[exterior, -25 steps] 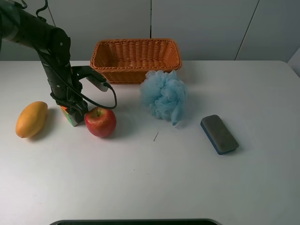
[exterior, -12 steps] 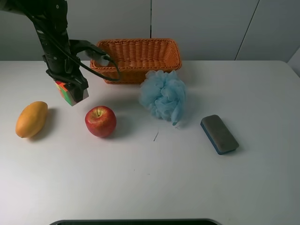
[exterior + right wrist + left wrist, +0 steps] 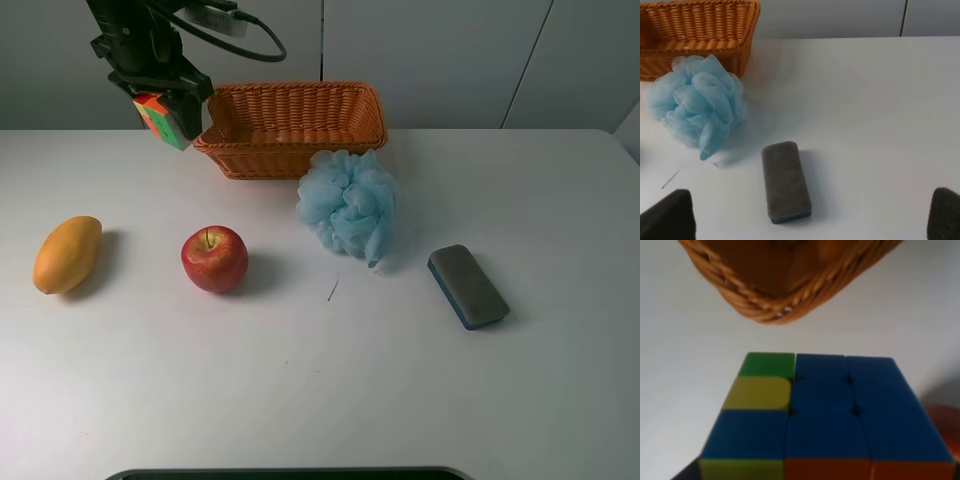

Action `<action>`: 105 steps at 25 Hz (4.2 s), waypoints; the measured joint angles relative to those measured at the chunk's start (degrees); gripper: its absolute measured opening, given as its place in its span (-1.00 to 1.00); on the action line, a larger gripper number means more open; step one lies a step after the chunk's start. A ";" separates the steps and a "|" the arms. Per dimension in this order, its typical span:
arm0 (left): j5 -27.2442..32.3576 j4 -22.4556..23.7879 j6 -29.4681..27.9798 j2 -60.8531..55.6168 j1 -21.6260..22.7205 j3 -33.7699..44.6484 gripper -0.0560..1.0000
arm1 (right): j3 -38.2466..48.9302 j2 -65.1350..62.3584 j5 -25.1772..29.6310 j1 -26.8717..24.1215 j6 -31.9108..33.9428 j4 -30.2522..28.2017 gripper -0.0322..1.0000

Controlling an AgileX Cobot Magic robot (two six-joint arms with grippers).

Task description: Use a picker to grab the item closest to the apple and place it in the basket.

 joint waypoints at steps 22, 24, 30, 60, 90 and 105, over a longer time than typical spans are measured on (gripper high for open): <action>-14.01 -8.98 -2.30 23.98 -0.89 -27.38 0.16 | 0.00 0.00 0.00 0.00 0.00 0.00 0.41; -15.84 -9.67 -1.31 25.57 -0.89 -27.38 0.16 | 0.00 0.00 0.00 0.00 0.00 0.00 0.41; -18.88 -11.26 0.34 27.63 -0.91 -27.38 0.16 | 0.00 0.00 0.00 0.00 0.00 0.00 0.41; 0.01 -0.56 -1.60 -6.86 -0.65 -11.55 0.52 | 0.00 0.00 0.00 0.00 0.00 0.00 0.41; 0.70 0.87 -3.85 -94.74 2.41 62.66 0.52 | 0.00 0.00 0.00 0.00 0.00 0.00 0.41; -5.56 -1.35 -4.22 -117.49 22.36 73.13 0.52 | 0.00 0.00 0.00 0.00 0.00 0.00 0.41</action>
